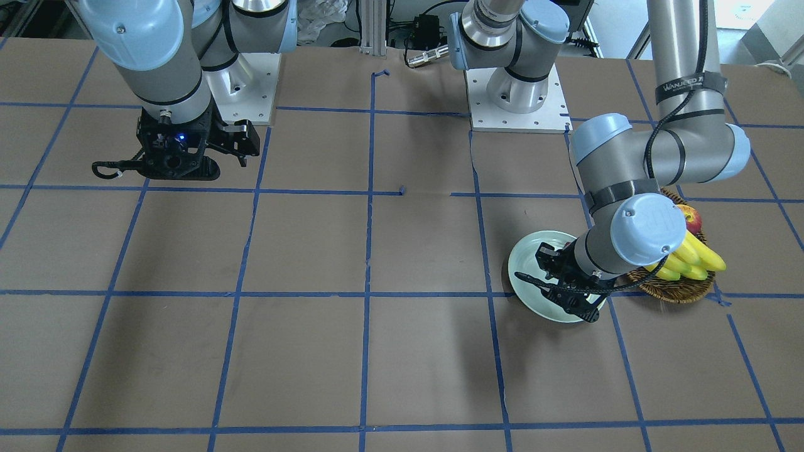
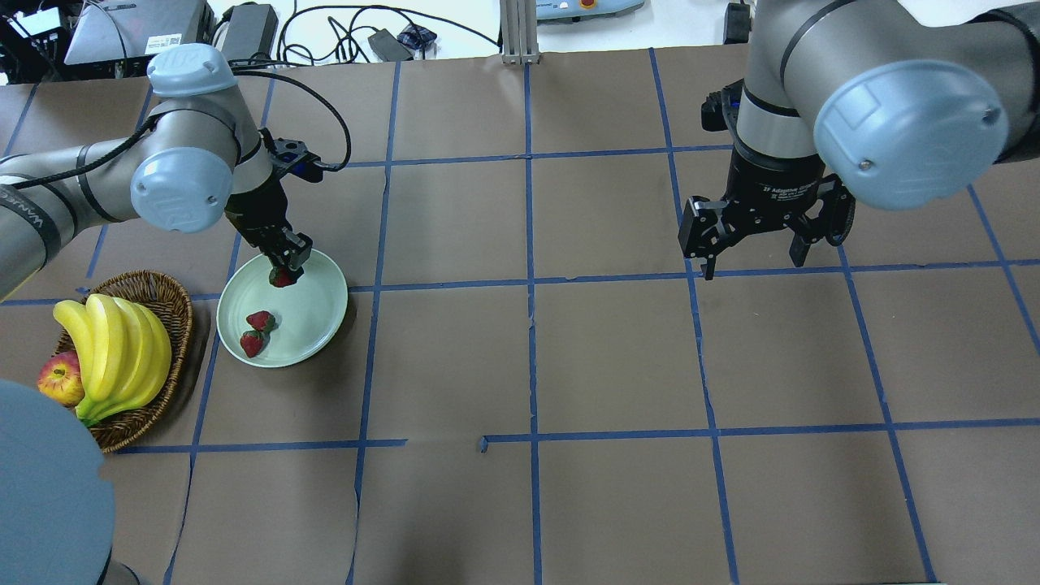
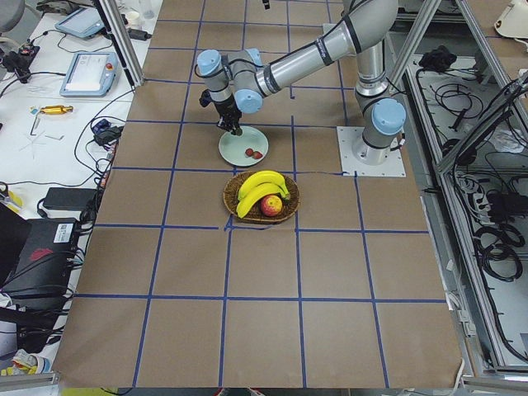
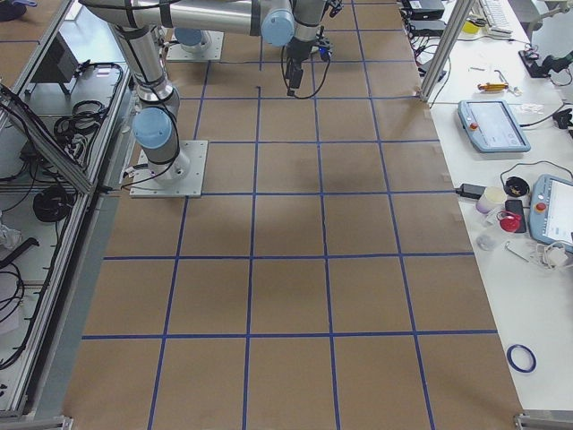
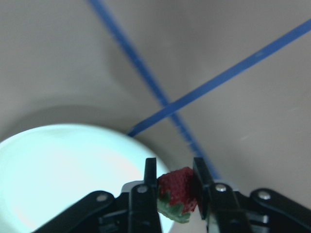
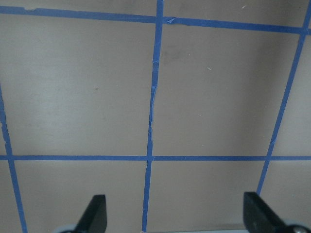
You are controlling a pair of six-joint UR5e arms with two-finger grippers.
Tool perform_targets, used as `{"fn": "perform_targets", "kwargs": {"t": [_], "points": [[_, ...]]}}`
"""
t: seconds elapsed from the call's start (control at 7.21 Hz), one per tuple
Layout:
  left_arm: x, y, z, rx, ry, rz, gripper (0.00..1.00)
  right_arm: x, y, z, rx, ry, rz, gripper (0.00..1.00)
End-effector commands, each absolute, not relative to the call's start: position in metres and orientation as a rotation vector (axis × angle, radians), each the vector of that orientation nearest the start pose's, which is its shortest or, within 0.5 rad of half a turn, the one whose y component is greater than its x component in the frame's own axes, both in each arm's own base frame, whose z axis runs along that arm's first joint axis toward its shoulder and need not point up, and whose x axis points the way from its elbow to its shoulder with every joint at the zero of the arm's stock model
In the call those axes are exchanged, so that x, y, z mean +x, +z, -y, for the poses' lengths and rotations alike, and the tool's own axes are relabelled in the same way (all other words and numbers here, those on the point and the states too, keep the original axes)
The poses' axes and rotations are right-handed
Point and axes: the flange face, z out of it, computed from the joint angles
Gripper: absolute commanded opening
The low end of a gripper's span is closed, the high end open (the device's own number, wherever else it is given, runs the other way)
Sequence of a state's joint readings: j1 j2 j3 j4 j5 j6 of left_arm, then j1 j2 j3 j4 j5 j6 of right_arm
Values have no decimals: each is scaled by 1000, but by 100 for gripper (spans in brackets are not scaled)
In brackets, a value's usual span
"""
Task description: Collect all strawberries into plate
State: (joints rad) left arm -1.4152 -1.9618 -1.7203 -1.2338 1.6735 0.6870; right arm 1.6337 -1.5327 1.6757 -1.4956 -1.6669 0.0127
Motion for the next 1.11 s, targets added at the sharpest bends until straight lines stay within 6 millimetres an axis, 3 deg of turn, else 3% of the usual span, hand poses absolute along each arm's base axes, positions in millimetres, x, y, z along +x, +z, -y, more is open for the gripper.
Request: {"fn": "perform_targets", "kwargs": {"t": [0.0,0.14,0.55,0.69,0.83,0.97], "points": [[-27,234,588,813,362,-2998,95,154,415,472,-91,341,-3227,100],[-28,243,587,762,338,-3003,100,153,415,472,-94,339,-3228,100],[-45,286,582,452,210,-3016,100,153,415,472,-101,339,-3228,100],[-61,310,575,259,135,-3023,100,153,417,471,-96,332,-3230,100],[-94,333,565,92,56,-3023,100,153,419,470,-94,327,-3231,100],[-118,360,553,69,-6,-3019,100,153,422,470,-91,319,-3232,100]]}}
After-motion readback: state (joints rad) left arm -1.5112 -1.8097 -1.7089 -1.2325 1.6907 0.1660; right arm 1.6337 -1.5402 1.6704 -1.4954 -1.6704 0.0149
